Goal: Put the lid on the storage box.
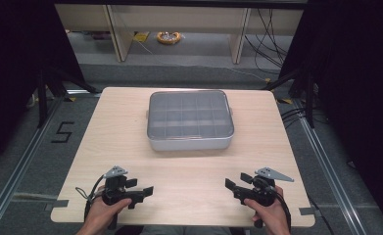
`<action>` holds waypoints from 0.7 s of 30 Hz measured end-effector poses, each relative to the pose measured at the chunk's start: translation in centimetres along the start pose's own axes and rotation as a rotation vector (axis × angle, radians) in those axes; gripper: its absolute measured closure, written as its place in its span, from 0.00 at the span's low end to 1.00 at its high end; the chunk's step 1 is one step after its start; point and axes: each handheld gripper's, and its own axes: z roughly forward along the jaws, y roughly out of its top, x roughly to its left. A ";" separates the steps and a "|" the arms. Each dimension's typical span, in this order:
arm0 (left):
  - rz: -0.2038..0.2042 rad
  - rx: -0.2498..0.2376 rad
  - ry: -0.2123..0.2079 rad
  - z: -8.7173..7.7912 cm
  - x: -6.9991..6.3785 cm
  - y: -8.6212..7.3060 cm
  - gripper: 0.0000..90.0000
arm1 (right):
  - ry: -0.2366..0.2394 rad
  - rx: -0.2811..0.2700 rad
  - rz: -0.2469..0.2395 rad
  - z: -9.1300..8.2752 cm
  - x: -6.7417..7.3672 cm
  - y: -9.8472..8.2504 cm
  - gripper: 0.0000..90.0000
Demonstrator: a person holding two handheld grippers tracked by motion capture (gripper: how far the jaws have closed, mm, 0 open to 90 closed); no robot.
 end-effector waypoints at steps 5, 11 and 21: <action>0.004 0.008 -0.020 -0.3 -0.6 -0.9 0.22 | -0.009 0.032 -0.030 -0.7 0.6 -1.0 0.29; 0.007 0.020 -0.028 -0.7 -1.0 -1.8 0.22 | -0.002 0.067 -0.043 -1.2 1.1 -2.5 0.27; 0.040 0.041 -0.038 -0.9 -1.7 -2.5 0.22 | 0.009 0.103 -0.041 -2.1 1.6 -3.8 0.26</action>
